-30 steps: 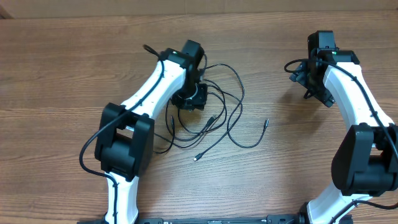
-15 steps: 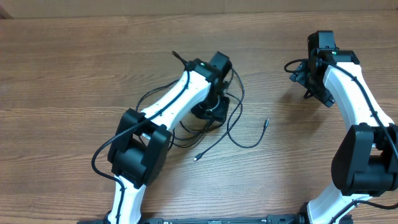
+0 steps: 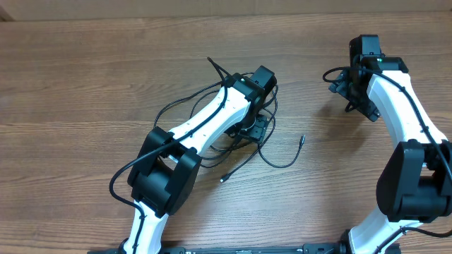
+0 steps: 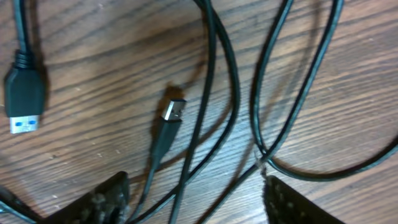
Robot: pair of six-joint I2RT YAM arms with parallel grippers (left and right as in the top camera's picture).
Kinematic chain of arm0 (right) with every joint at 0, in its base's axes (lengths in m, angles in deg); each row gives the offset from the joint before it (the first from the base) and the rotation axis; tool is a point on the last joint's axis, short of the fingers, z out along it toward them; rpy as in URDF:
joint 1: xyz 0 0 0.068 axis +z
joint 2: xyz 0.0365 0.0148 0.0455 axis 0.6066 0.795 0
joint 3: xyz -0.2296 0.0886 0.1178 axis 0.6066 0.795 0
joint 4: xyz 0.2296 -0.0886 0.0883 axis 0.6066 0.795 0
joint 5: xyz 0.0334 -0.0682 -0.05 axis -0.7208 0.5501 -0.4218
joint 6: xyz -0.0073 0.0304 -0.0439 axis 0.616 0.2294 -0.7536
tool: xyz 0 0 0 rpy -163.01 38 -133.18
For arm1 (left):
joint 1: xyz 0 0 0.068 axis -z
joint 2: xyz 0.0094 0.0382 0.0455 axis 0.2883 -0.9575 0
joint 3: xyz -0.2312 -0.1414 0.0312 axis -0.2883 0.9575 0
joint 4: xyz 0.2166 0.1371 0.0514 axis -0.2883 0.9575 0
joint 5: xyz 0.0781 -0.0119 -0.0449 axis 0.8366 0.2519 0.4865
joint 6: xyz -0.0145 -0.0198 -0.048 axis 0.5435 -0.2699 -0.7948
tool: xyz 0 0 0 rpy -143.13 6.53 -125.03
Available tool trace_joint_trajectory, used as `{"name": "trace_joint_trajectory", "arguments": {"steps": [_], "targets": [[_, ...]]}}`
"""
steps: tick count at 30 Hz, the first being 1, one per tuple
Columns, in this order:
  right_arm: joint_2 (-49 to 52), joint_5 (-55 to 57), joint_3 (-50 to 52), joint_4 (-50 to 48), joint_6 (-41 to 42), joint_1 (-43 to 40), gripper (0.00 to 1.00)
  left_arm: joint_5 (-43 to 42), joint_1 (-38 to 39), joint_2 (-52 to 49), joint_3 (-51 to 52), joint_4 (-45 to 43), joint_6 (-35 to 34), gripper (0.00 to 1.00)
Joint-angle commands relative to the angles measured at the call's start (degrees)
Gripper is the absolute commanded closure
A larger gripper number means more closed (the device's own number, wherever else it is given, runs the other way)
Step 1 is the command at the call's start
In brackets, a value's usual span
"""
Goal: Untangle cables
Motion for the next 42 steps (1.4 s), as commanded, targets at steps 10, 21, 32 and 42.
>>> {"name": "trace_joint_trajectory", "arguments": {"steps": [10, 21, 32, 42], "targets": [[-0.48, 0.57, 0.11, -0.28, 0.39, 0.02, 0.00, 2.45, 0.28, 0.66, 1.05, -0.11, -0.31, 0.48], [-0.48, 0.57, 0.11, -0.28, 0.42, 0.02, 0.00, 0.61, 0.50, 0.66, 4.66, -1.64, -0.26, 0.94], [-0.48, 0.57, 0.11, -0.28, 0.42, 0.02, 0.00, -14.62, 0.50, 0.66, 4.66, -2.23, 4.46, 0.69], [-0.48, 0.57, 0.11, -0.28, 0.42, 0.02, 0.00, -6.86, 0.50, 0.66, 4.72, -1.70, 4.46, 0.57]]}}
